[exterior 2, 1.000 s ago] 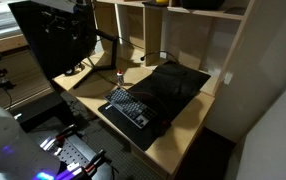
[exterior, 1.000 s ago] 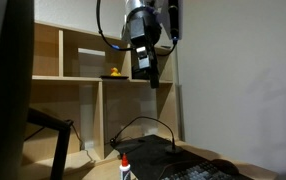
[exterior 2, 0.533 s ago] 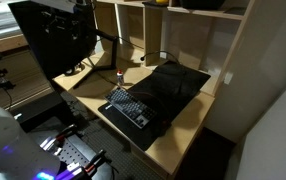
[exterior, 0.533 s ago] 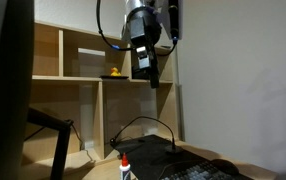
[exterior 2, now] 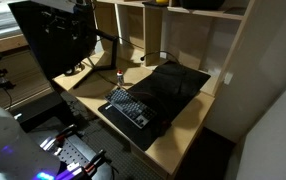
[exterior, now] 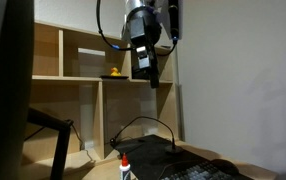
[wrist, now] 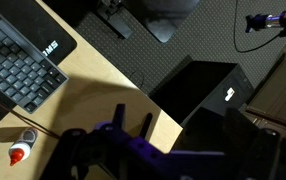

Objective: Press a key on the keyboard

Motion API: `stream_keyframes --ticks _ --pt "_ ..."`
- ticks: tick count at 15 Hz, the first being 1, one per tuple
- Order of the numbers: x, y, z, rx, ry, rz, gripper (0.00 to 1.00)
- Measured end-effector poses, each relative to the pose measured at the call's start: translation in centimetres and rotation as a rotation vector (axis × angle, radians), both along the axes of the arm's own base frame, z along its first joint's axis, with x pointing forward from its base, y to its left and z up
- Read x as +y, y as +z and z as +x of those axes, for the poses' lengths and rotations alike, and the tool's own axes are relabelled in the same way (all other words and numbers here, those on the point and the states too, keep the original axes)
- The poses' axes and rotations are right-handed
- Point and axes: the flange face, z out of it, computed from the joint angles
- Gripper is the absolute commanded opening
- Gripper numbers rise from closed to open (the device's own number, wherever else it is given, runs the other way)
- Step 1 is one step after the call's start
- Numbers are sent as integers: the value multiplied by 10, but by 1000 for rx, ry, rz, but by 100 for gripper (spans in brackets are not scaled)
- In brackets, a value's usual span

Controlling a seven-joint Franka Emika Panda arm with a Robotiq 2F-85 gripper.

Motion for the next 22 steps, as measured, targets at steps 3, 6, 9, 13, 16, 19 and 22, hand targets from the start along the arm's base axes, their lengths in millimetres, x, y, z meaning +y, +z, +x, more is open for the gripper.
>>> stream_keyframes --ticks 3,6,9,13,16,19,22 --pt "-12 -37 -1 62 43 -2 100" --pt "-49 -111 2 164 -44 -26 100" --pt "-71 -148 4 203 -99 -33 100" --pt "-70 -144 3 196 -98 -31 100" --pt "-71 -146 4 195 -83 -35 100" --pt "-81 -182 15 176 13 -61 100" --pt "-104 -243 31 156 48 -38 100"
